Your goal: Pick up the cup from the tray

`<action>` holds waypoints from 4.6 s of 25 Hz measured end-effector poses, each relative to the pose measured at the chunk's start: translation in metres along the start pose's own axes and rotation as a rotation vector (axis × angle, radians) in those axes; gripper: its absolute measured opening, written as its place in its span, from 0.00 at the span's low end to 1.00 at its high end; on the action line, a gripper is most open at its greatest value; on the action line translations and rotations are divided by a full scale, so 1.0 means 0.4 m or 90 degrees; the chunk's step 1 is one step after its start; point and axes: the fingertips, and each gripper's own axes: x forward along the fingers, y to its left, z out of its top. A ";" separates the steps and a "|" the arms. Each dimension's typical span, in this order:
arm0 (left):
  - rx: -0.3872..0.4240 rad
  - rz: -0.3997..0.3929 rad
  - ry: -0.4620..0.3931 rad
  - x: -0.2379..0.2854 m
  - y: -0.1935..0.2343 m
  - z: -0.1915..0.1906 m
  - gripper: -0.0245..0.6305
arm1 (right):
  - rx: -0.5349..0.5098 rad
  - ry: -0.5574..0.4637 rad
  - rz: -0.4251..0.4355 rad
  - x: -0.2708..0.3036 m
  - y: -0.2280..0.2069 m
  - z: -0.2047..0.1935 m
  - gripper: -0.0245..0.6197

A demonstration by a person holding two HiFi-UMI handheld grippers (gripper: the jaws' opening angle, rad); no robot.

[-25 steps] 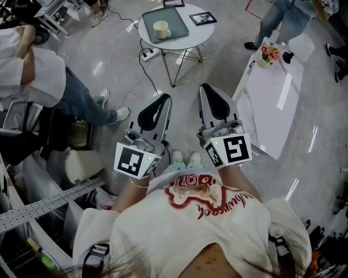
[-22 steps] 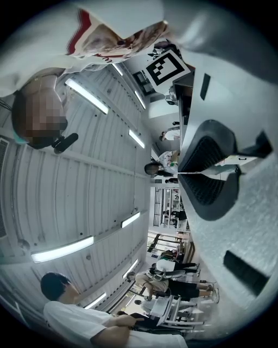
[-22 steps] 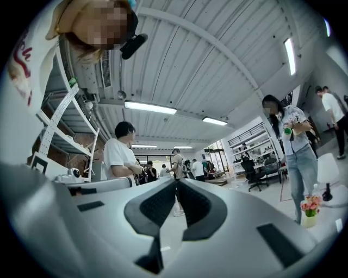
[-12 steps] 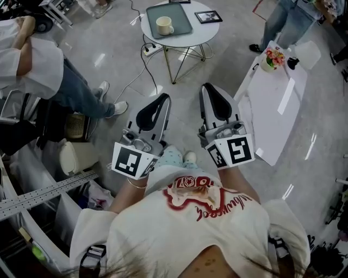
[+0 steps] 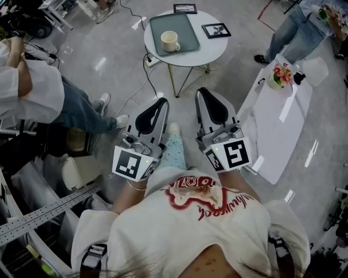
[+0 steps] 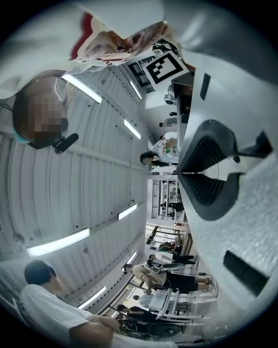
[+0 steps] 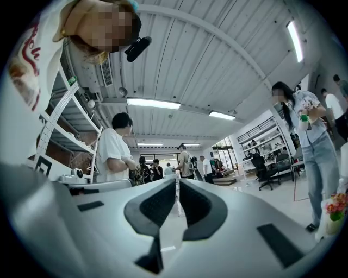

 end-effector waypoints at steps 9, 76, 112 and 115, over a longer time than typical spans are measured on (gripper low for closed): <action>-0.006 -0.030 -0.011 0.240 0.346 -0.029 0.07 | -0.012 -0.014 -0.041 0.387 -0.109 -0.030 0.10; 0.032 0.068 0.002 0.398 0.540 -0.027 0.07 | -0.034 0.121 -0.020 0.649 -0.346 -0.031 0.10; 0.031 0.016 -0.012 -0.177 -0.058 0.127 0.07 | 0.006 0.052 -0.051 -0.104 0.021 0.111 0.10; 0.035 0.021 -0.021 -0.166 -0.080 0.143 0.07 | 0.029 0.054 -0.035 -0.120 0.019 0.113 0.10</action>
